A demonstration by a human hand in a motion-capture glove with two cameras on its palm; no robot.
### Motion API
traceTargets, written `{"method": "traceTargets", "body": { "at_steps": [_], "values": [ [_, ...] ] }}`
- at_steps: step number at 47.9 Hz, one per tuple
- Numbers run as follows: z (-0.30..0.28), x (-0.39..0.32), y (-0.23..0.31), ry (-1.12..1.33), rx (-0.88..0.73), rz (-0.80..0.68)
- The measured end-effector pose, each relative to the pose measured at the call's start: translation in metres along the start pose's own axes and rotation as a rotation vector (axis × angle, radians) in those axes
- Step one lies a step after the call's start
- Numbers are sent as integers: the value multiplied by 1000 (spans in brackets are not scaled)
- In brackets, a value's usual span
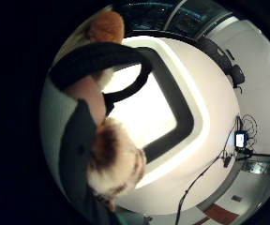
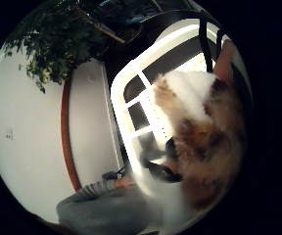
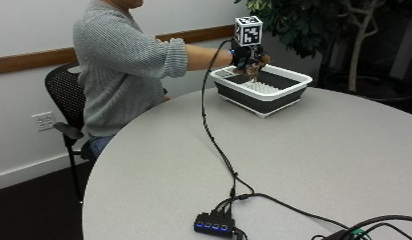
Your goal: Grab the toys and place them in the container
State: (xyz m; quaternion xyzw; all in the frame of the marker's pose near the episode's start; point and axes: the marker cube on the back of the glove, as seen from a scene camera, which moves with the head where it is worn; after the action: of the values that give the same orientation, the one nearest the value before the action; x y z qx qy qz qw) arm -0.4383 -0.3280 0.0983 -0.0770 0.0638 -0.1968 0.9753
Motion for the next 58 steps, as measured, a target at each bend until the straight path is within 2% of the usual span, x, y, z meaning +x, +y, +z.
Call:
{"method": "traceTargets", "body": {
  "at_steps": [3, 9, 23, 27, 34, 38, 40, 45, 49, 58],
  "values": [
    [9, -14, 3, -91, -61, -92],
    [21, -10, 11, -142, -178, -44],
    [5, 9, 56, -107, -185, -137],
    [-2, 23, 93, -123, -172, -177],
    [-17, 76, 180, -167, -100, -128],
    [-15, 136, 236, 131, -31, -52],
    [-15, 151, 265, 149, -1, -47],
    [-14, 146, 327, -53, 33, -7],
    [-8, 146, 353, -41, 62, 63],
    [22, 128, 415, -37, 41, 78]
  ]
}}
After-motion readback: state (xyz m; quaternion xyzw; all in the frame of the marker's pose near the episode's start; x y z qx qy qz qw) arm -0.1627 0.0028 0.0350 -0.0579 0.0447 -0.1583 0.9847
